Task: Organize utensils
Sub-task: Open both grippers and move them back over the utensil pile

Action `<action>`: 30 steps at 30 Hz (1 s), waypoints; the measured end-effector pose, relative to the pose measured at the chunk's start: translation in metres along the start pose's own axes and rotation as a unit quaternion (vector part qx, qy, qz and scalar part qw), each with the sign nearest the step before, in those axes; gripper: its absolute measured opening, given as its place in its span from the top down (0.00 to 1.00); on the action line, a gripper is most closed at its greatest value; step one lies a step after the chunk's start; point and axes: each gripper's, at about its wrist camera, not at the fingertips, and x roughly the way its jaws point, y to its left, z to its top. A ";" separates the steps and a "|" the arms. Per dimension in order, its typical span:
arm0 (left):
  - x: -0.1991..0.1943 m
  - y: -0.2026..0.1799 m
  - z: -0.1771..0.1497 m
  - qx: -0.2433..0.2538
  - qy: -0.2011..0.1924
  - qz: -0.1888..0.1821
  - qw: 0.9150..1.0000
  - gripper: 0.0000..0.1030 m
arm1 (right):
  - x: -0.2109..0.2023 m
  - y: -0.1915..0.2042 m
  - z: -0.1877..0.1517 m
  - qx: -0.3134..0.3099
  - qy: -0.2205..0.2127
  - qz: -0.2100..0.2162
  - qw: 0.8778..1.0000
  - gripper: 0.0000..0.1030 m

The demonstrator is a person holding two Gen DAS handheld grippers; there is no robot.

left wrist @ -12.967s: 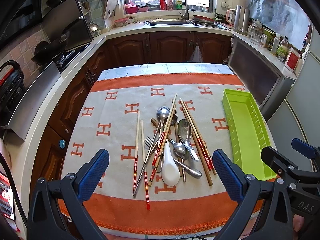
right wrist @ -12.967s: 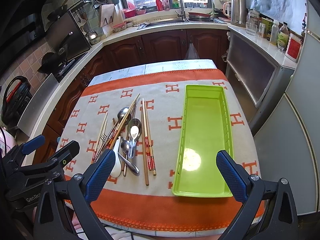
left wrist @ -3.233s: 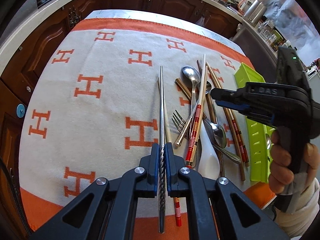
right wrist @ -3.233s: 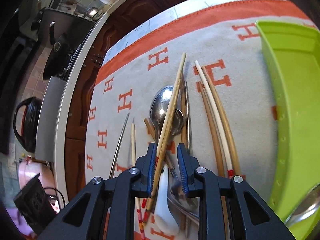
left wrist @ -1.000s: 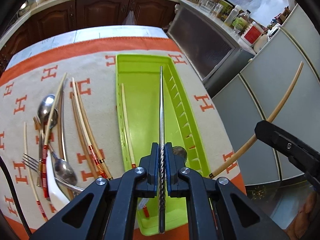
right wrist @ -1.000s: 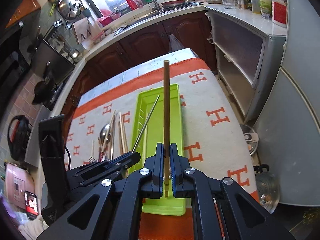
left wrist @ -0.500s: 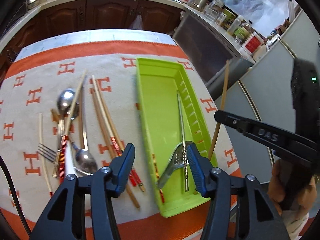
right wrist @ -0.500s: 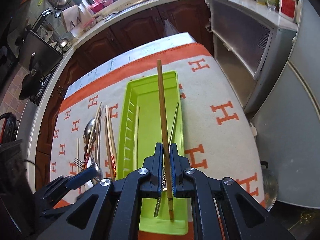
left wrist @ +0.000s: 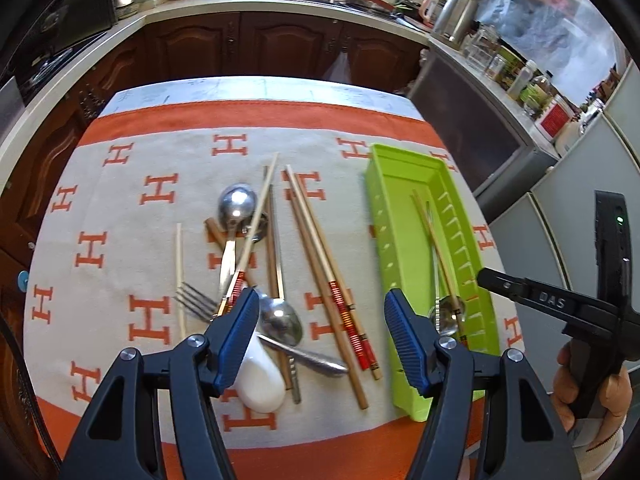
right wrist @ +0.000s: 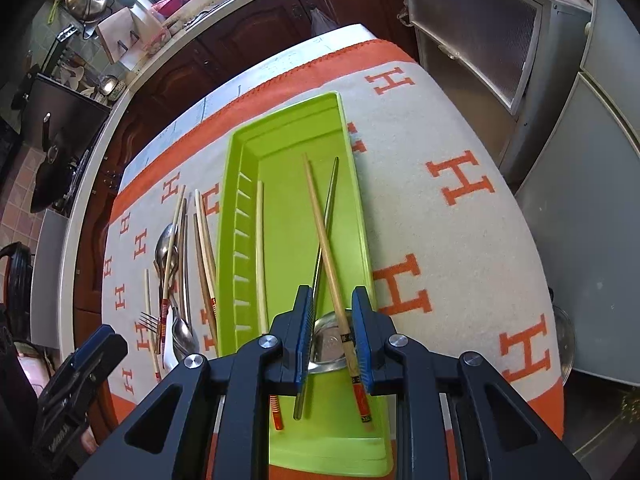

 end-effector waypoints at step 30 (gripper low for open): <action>0.006 0.099 -0.035 -0.063 0.033 0.087 0.994 0.38 | -0.005 0.098 -0.035 -0.120 0.017 0.032 0.992 0.81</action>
